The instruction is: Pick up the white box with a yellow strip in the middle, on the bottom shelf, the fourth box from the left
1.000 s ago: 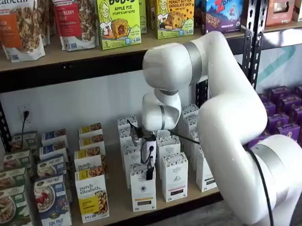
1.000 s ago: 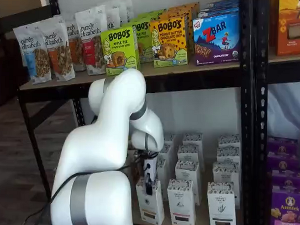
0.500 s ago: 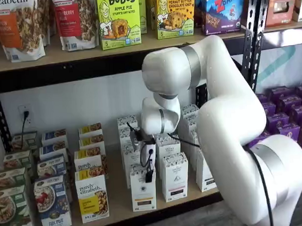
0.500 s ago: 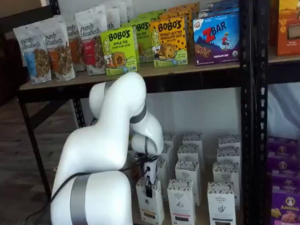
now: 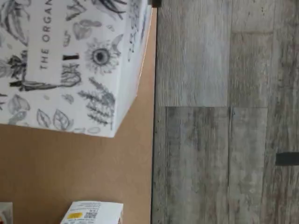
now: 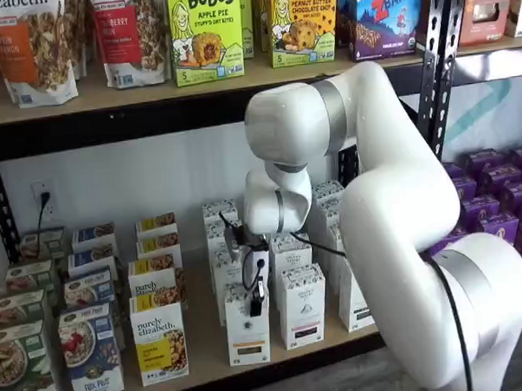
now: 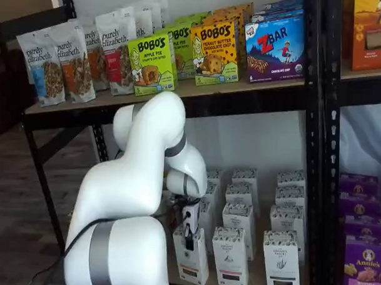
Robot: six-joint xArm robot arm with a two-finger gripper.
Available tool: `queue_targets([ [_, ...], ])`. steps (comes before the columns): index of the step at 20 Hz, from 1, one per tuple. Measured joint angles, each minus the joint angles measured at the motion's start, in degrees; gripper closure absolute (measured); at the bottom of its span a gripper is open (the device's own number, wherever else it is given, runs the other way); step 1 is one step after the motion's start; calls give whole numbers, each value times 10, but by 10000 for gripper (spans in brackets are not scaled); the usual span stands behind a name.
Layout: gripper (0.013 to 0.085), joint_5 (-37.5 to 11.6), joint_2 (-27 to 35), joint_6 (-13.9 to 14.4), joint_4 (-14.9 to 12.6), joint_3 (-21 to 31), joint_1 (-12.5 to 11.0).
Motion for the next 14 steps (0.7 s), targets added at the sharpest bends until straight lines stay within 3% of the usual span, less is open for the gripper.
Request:
queue_targets([
  [10, 330, 3, -6, 7, -5, 8, 3],
  [14, 450, 6, -11, 11, -8, 12, 4],
])
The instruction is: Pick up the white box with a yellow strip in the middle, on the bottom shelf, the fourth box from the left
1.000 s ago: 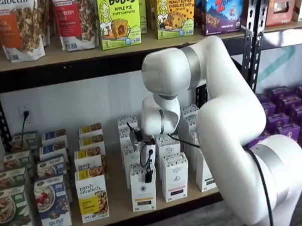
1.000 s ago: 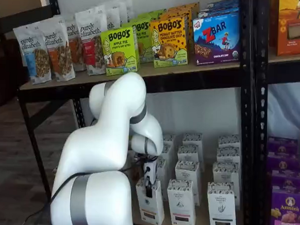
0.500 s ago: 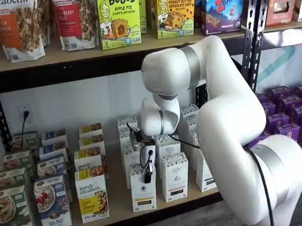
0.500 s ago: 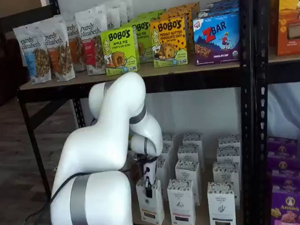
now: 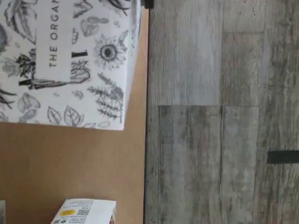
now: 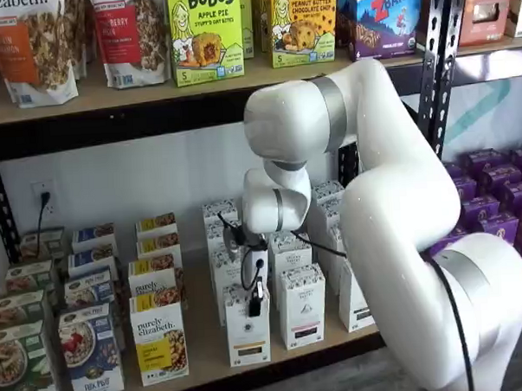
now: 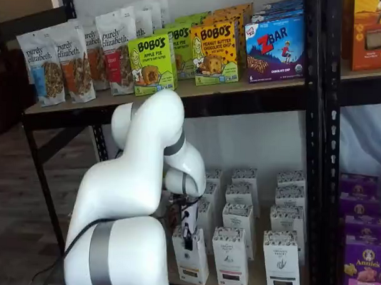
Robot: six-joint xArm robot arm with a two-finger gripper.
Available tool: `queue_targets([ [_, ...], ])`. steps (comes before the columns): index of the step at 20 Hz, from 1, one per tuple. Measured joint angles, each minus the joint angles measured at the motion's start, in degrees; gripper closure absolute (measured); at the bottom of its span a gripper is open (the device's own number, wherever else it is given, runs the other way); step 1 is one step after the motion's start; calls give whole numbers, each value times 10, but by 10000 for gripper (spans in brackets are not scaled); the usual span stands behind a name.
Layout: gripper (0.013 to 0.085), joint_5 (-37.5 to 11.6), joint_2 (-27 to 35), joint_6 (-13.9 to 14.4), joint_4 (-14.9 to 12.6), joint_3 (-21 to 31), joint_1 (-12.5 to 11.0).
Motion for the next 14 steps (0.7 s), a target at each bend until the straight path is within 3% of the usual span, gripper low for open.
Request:
queue_targets([
  [2, 490, 0, -2, -1, 1, 3, 1],
  [14, 490, -15, -46, -11, 19, 63, 9],
])
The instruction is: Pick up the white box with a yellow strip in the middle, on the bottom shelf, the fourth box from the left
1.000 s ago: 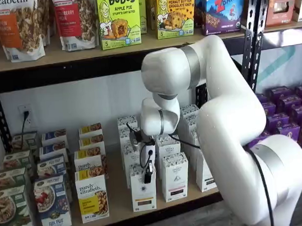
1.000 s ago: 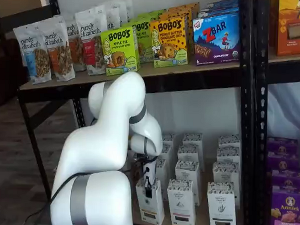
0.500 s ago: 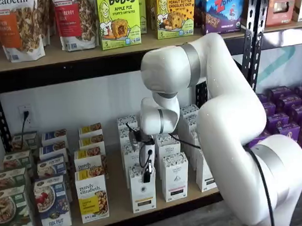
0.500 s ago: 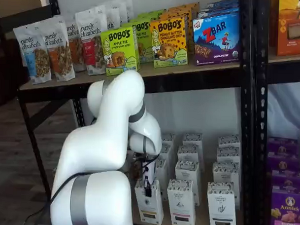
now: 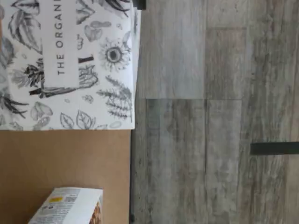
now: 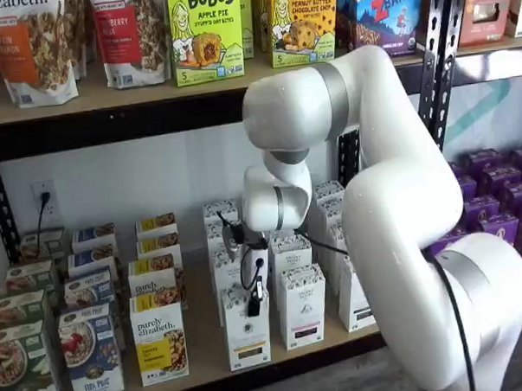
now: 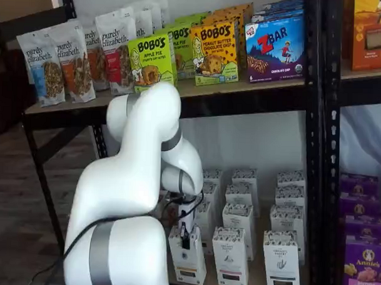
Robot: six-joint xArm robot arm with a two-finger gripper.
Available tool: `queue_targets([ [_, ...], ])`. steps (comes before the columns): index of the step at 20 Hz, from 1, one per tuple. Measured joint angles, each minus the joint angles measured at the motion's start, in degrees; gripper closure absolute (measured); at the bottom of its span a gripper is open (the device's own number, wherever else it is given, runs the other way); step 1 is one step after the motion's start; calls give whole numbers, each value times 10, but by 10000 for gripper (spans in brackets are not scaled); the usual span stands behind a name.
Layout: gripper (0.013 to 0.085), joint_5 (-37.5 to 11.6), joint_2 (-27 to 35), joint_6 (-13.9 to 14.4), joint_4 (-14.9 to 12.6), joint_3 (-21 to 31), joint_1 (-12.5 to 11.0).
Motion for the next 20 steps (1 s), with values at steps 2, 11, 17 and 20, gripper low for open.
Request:
queue_targets([
  [2, 490, -3, -12, -9, 11, 17, 1],
  [11, 490, -12, -93, -22, 23, 122, 3],
  [17, 490, -29, -156, -39, 46, 212, 12],
  [20, 490, -41, -186, -48, 60, 255, 18],
])
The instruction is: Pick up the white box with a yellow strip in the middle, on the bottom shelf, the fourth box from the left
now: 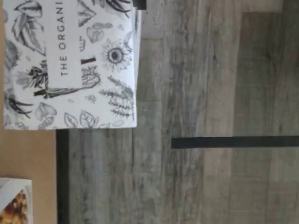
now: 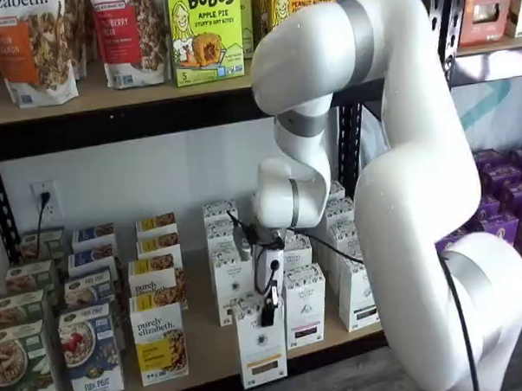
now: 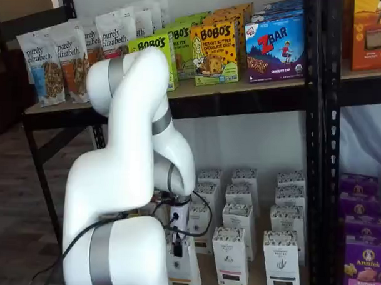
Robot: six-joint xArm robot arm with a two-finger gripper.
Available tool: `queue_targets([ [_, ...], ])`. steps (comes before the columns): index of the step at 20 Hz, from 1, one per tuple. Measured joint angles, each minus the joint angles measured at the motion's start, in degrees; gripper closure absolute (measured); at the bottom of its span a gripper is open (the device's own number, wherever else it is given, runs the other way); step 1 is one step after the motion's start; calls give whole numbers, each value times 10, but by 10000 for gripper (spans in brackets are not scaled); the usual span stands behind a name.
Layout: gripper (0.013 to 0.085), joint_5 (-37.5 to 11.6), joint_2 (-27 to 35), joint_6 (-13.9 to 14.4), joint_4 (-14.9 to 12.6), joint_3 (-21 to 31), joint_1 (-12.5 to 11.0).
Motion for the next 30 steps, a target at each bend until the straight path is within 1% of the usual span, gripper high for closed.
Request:
queue_targets([
  [3, 490, -14, -32, -9, 14, 45, 7],
  [6, 490, -23, -76, -24, 38, 97, 16],
  [9, 490, -33, -112, -23, 46, 137, 25],
  [10, 490, -36, -125, -18, 45, 150, 28],
  [14, 490, -46, -187, 10, 28, 207, 41],
  [16, 490, -36, -217, 35, 7, 227, 43],
  [18, 490, -27, -246, 51, -8, 245, 44],
  [19, 490, -17, -267, 61, -16, 255, 44],
  [22, 490, 10, -318, 77, -29, 275, 44],
  [26, 490, 62, -376, 112, -64, 282, 39],
  [27, 490, 77, -387, 116, -67, 281, 38],
  [30, 490, 111, -420, 104, -51, 281, 35],
])
